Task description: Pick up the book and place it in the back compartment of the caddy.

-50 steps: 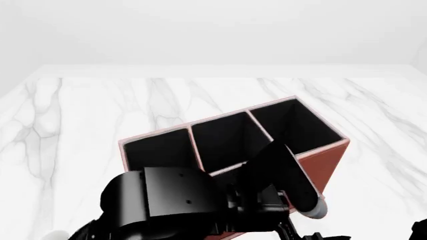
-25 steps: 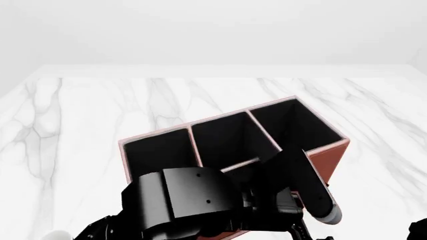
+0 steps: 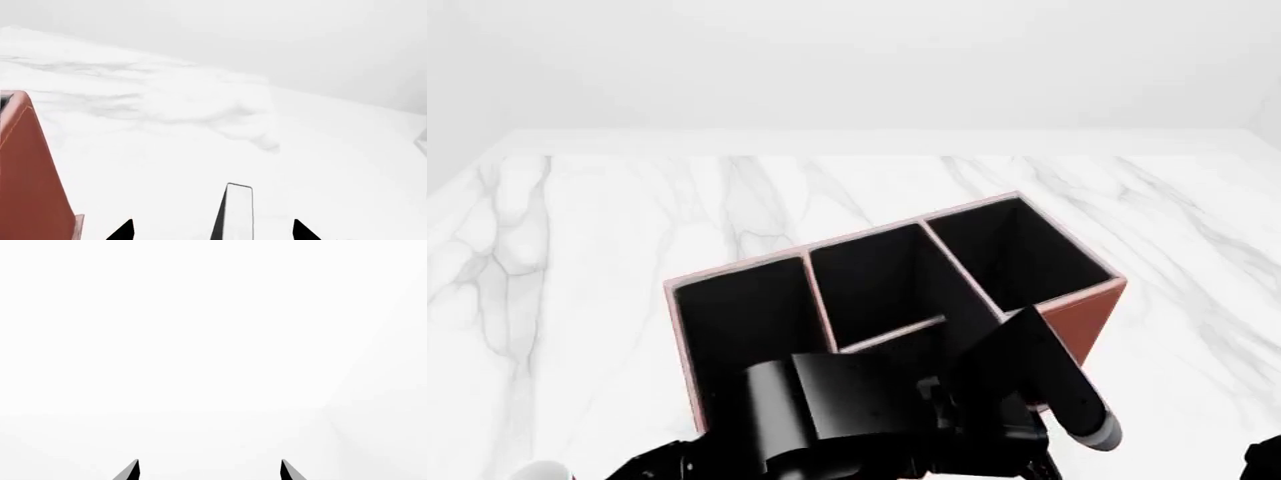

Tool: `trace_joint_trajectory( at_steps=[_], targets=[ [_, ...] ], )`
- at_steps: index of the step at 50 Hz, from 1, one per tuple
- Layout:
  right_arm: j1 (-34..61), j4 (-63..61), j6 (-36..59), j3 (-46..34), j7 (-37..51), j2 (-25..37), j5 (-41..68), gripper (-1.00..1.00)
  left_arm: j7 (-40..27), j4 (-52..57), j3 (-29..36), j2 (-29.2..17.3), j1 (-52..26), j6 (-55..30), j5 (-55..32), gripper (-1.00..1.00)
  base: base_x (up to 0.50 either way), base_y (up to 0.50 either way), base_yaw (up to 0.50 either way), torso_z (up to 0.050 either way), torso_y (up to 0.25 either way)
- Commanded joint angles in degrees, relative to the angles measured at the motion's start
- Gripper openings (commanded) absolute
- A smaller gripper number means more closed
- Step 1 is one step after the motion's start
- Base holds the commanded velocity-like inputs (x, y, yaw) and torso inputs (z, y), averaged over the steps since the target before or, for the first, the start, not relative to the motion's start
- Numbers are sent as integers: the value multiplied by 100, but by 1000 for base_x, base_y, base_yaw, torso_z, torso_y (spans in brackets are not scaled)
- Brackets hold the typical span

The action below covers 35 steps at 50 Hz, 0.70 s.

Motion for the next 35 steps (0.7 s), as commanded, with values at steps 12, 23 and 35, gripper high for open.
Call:
trace_joint_trajectory(
  at_steps=[12, 23, 35],
  targets=[
    [3, -22, 31, 70, -40, -57, -118, 100, -244, -646, 562, 108, 25, 525, -258, 100, 0, 0, 0, 0, 0],
    [-5, 3, 5, 55, -21, -42, -131, 100, -365, -828, 888, 101, -6, 719, -423, 100, 0, 0, 0, 0, 0],
    [-4, 50, -40, 23, -7, -22, -135, 100, -435, -1007, 1250, 79, 17, 906, -432, 100, 0, 0, 0, 0, 0]
  ],
)
